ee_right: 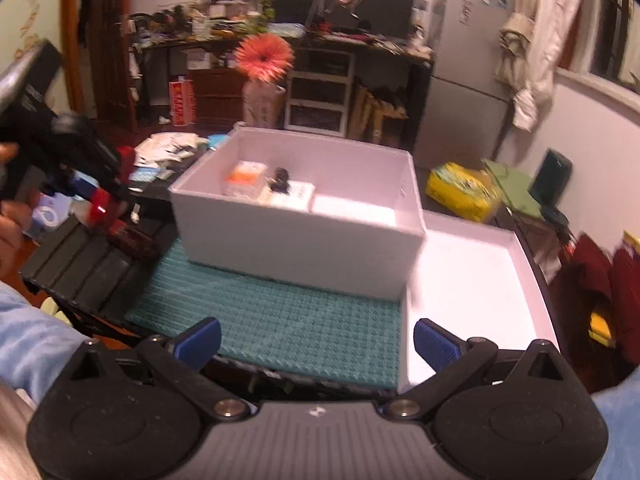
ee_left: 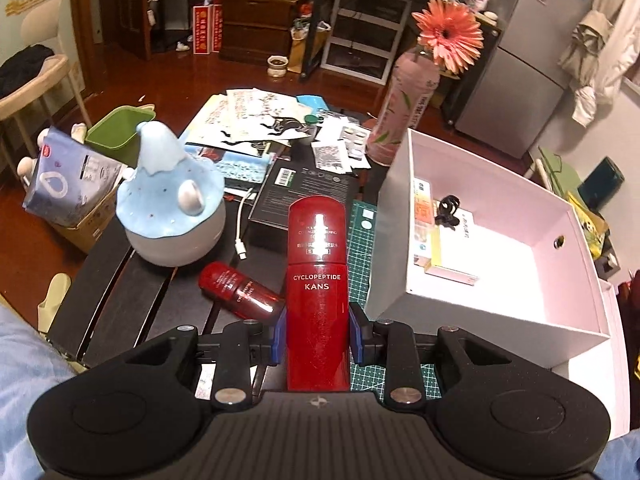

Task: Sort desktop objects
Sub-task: 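Lift the red bottle with the left gripper and carry it toward the white box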

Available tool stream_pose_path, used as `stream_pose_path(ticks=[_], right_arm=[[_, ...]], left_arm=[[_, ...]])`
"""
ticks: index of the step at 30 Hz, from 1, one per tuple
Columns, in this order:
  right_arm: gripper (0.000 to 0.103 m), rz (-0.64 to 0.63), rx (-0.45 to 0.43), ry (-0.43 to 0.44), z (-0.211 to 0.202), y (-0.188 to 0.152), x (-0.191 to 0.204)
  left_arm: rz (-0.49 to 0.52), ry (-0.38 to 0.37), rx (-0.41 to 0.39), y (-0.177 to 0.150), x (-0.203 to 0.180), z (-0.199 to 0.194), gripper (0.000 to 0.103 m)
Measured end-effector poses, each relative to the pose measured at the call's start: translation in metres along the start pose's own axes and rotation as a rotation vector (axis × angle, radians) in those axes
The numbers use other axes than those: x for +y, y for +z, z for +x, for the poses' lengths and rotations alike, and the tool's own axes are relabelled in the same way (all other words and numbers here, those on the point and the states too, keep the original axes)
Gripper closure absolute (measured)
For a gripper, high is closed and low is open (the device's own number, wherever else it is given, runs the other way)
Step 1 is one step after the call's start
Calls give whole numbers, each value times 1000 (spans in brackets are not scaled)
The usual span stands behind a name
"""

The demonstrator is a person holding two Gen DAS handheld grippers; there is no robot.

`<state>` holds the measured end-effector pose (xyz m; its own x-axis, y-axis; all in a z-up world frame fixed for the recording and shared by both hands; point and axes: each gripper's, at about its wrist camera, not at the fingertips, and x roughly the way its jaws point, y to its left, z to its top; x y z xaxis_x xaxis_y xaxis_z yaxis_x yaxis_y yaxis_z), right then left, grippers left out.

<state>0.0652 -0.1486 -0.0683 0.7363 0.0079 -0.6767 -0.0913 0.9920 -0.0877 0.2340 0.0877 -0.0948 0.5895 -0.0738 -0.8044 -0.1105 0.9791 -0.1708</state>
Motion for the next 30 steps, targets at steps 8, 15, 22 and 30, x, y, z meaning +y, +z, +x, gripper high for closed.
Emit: stream_pose_path(ticks=[8, 15, 22, 30], right_arm=[[0, -149, -107, 23, -14, 47, 39], [0, -174, -186, 31, -7, 80, 48], [0, -88, -118, 69, 26, 69, 33], [0, -82, -92, 97, 35, 46, 29]], left_arm=[[40, 5, 2, -1, -5, 2, 73], [37, 6, 0, -1, -3, 0, 73], [44, 1, 0, -2, -7, 3, 73], [46, 18, -1, -4, -10, 7, 73]])
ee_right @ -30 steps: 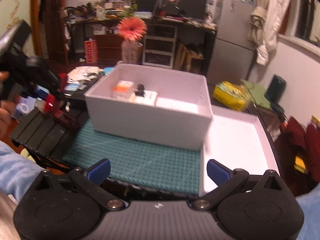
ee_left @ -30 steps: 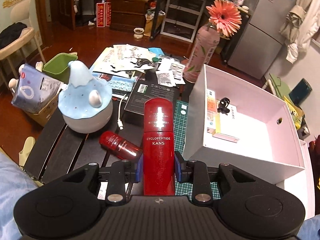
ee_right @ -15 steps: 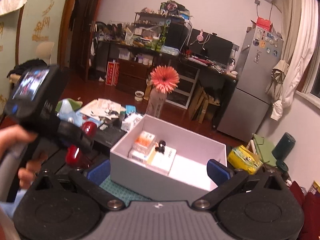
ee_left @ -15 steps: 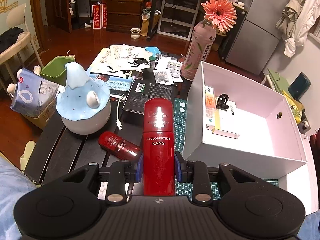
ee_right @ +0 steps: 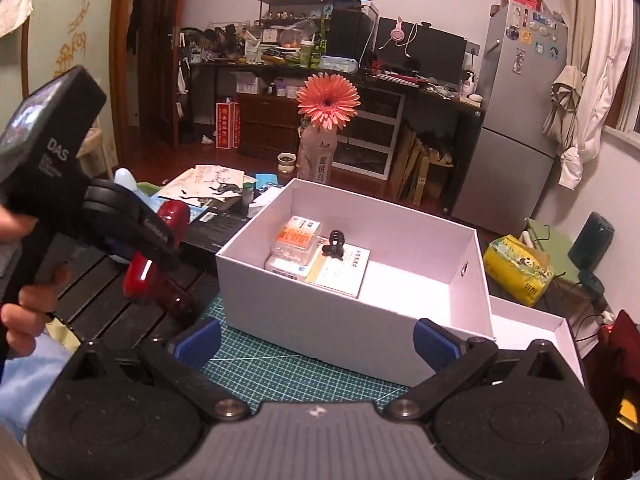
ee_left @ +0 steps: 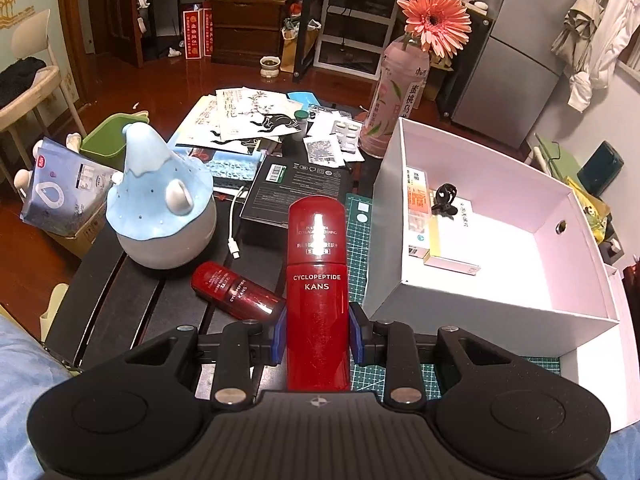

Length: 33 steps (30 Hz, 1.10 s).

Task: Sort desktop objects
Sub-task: 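Lift the red bottle with the left gripper and carry it toward the white box, then lower the red bottle into the white box beside the medicine packets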

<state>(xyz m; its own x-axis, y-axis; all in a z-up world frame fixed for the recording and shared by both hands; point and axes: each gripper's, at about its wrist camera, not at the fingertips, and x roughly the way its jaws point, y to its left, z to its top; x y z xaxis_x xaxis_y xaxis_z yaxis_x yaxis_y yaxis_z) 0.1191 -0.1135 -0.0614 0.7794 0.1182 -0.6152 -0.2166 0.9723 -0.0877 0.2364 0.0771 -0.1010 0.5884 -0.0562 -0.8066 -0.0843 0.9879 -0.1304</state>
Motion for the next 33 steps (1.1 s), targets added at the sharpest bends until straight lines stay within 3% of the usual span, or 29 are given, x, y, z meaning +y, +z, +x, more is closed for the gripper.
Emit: stream_pose_path(ticks=[6, 11, 16, 28, 33], right_arm=[[0, 44, 0, 6, -2, -7, -7], [0, 24, -38, -56, -7, -7, -8], [0, 34, -66, -53, -16, -6, -16], [0, 77, -90, -47, -23, -5, -42], [0, 63, -112, -96, -29, -3, -55]], left_arm=[[20, 27, -2, -3, -6, 5, 73], [32, 14, -17, -3, -12, -2, 73], [34, -20, -25, 2, -22, -11, 73], [74, -25, -55, 30, -73, -35, 73], [106, -31, -66, 42, -97, -40, 73]])
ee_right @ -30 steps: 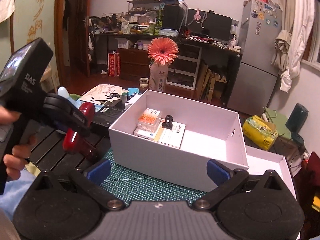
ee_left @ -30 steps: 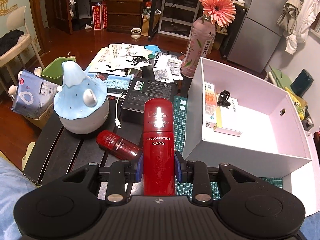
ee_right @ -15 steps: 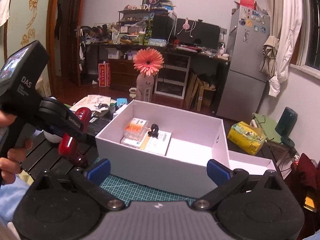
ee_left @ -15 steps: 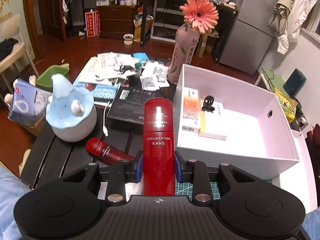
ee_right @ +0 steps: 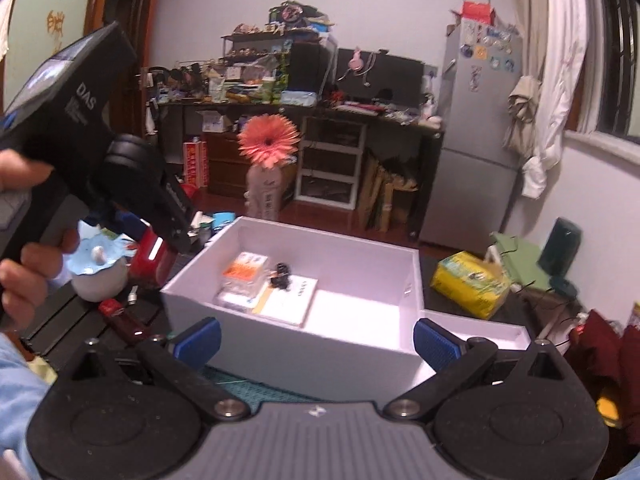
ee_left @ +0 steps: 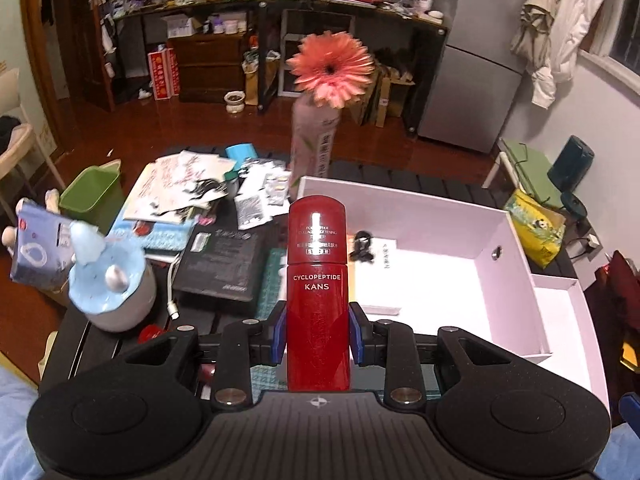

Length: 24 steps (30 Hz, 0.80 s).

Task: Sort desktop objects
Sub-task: 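Lower the red bottle into the white box beside the medicine packets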

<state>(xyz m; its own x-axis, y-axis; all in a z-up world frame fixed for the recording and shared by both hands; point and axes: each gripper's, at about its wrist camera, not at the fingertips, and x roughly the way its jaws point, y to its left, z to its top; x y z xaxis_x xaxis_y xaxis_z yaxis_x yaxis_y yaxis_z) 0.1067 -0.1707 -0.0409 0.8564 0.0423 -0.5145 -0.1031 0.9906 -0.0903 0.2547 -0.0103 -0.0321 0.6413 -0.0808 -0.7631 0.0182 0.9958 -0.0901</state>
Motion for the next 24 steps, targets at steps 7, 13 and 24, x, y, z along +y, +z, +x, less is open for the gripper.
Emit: stream_pose_path(ticks=[7, 13, 24], right_arm=[[0, 72, 12, -26, 4, 5, -39], [0, 87, 26, -99, 13, 3, -65], [0, 132, 11, -111, 14, 1, -97]], left_arm=[[-4, -24, 37, 16, -27, 15, 73], [-35, -73, 81, 25, -47, 35, 73], [72, -87, 145, 45, -104, 66, 73]])
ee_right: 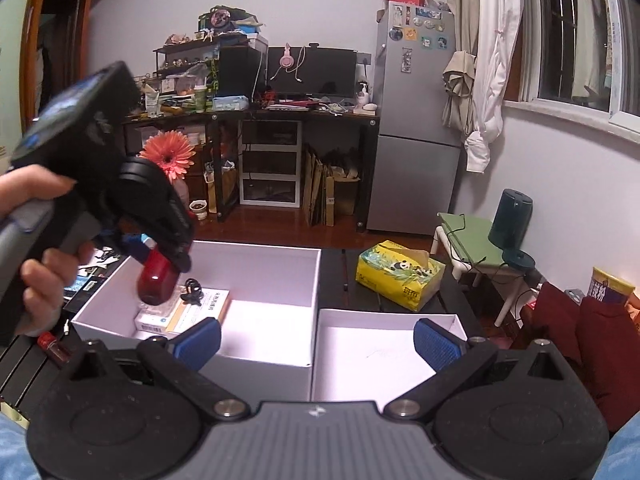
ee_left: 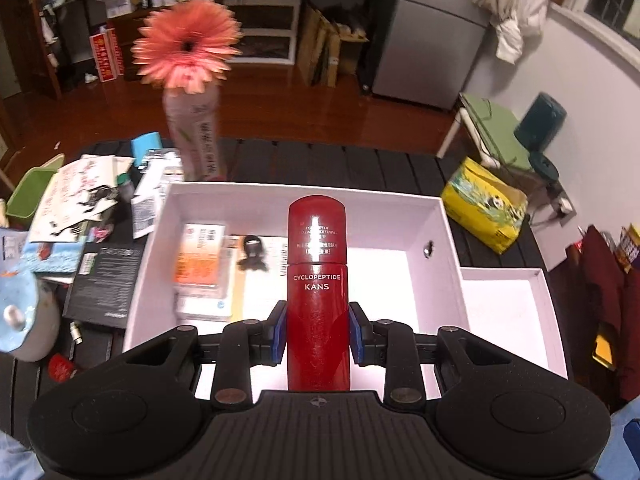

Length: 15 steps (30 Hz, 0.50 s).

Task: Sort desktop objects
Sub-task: 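Lower the red bottle into the white box beside the medicine packets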

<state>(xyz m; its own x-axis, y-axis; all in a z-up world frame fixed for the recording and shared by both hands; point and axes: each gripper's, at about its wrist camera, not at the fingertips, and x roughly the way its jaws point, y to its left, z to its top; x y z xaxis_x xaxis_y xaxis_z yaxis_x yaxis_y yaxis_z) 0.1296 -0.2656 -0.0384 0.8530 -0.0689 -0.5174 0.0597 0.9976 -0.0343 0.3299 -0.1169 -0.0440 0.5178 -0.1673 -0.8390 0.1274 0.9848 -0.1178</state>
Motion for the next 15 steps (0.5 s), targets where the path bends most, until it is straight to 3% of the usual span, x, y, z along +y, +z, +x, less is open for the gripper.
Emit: stream_pose_path(ticks=[15], right_arm=[[0, 191, 14, -50, 19, 7, -71]], left_arm=[[47, 48, 136, 14, -39, 80, 73]])
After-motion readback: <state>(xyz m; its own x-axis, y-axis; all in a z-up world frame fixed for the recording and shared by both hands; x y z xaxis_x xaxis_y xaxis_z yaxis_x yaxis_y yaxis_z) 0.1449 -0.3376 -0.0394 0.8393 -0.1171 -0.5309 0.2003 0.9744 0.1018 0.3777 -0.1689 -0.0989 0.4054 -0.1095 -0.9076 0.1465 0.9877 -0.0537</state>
